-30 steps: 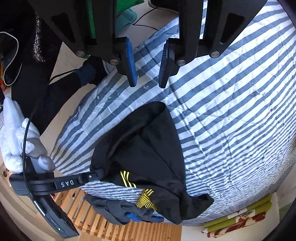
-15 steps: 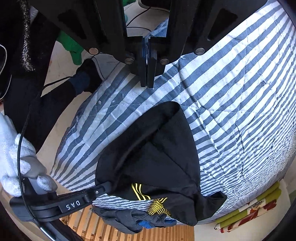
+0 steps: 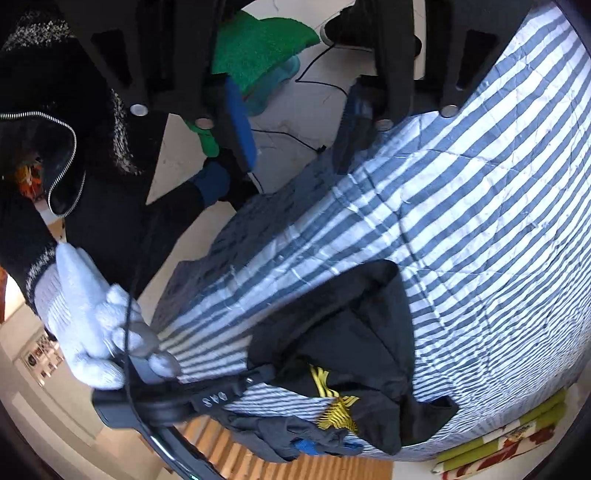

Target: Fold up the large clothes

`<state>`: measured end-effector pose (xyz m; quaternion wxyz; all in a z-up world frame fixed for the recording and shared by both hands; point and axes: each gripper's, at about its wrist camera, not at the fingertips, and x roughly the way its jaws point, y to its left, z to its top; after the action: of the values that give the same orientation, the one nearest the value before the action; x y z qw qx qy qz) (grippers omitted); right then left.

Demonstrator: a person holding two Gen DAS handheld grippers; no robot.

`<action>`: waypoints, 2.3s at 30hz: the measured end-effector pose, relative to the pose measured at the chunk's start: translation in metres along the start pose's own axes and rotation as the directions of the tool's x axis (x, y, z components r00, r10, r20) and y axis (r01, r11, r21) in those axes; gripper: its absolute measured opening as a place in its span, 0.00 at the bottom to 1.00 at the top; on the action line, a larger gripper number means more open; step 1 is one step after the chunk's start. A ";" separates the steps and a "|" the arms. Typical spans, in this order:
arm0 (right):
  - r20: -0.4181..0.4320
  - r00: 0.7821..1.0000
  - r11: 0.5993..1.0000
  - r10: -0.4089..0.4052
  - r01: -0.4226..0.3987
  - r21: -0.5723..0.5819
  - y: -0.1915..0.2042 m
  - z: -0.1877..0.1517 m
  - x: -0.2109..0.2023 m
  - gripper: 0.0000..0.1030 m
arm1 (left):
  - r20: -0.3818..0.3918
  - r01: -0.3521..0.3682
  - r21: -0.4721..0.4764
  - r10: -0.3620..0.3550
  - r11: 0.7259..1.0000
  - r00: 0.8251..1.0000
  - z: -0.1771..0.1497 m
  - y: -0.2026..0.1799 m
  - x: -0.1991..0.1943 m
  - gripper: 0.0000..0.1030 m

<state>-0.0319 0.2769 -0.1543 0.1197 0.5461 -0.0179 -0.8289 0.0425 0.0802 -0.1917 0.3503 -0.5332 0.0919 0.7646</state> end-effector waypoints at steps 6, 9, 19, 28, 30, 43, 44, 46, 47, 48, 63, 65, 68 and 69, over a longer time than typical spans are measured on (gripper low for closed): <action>0.007 0.999 0.999 0.039 -0.038 -0.028 0.002 -0.003 -0.014 0.23 | 0.056 0.061 -0.059 -0.058 0.996 0.997 0.012 0.026 -0.016 0.66; 0.030 0.999 0.999 0.017 -0.017 -0.032 0.001 -0.005 -0.025 0.23 | 0.063 -0.016 0.000 0.016 1.000 0.998 0.012 0.021 -0.021 0.52; 0.048 0.970 0.960 0.238 -0.227 -0.162 0.048 -0.020 -0.057 0.23 | 0.086 0.046 0.042 -0.050 0.998 0.995 0.019 0.012 -0.028 0.53; 0.038 0.971 0.948 0.235 -0.221 -0.231 0.067 -0.030 -0.072 0.23 | 0.099 0.255 0.046 -0.258 0.966 0.961 0.012 0.003 -0.070 0.53; 0.050 0.973 0.953 0.223 -0.207 -0.221 0.062 -0.029 -0.076 0.23 | 0.087 0.263 0.062 -0.268 0.963 0.960 0.010 -0.002 -0.075 0.53; 0.042 0.978 0.964 0.204 -0.193 -0.186 0.054 -0.026 -0.065 0.23 | 0.030 0.231 0.073 -0.234 0.970 0.972 0.008 -0.010 -0.070 0.53; 0.044 0.979 0.964 0.199 -0.187 -0.190 0.055 -0.026 -0.065 0.23 | 0.024 0.212 0.070 -0.214 0.975 0.976 0.008 -0.007 -0.066 0.53; 0.059 0.981 0.968 0.183 -0.169 -0.186 0.052 -0.025 -0.065 0.23 | 0.020 0.183 0.061 -0.185 0.981 0.983 0.009 0.002 -0.060 0.53; 0.065 0.981 0.970 0.180 -0.167 -0.175 0.047 -0.022 -0.066 0.23 | 0.026 0.168 0.049 -0.169 0.985 0.985 0.010 0.009 -0.057 0.53; 0.075 0.981 0.974 0.177 -0.163 -0.155 0.041 -0.019 -0.067 0.23 | 0.031 0.151 0.033 -0.152 0.988 0.988 0.012 0.016 -0.056 0.53; 0.061 0.988 0.989 0.144 -0.145 0.009 -0.017 0.015 -0.036 0.24 | 0.129 -0.073 0.245 0.042 0.967 0.991 0.122 -0.012 0.038 0.45; 0.062 0.988 0.990 0.140 -0.141 0.014 -0.023 0.012 -0.038 0.24 | 0.114 -0.083 0.278 0.053 0.957 0.992 0.131 -0.022 0.055 0.41; 0.067 0.989 0.990 0.134 -0.137 0.026 -0.033 0.009 -0.040 0.24 | 0.081 -0.084 0.301 0.062 0.950 0.995 0.141 -0.030 0.076 0.32; 0.068 0.989 0.990 0.133 -0.136 0.032 -0.036 0.008 -0.041 0.24 | 0.073 -0.099 0.308 0.080 0.946 0.994 0.142 -0.031 0.082 0.32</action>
<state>-0.0303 0.3200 -0.1204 0.1649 0.5182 -0.0736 -0.8360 -0.0599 0.2119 -0.1978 0.3976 -0.4436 0.2250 0.7711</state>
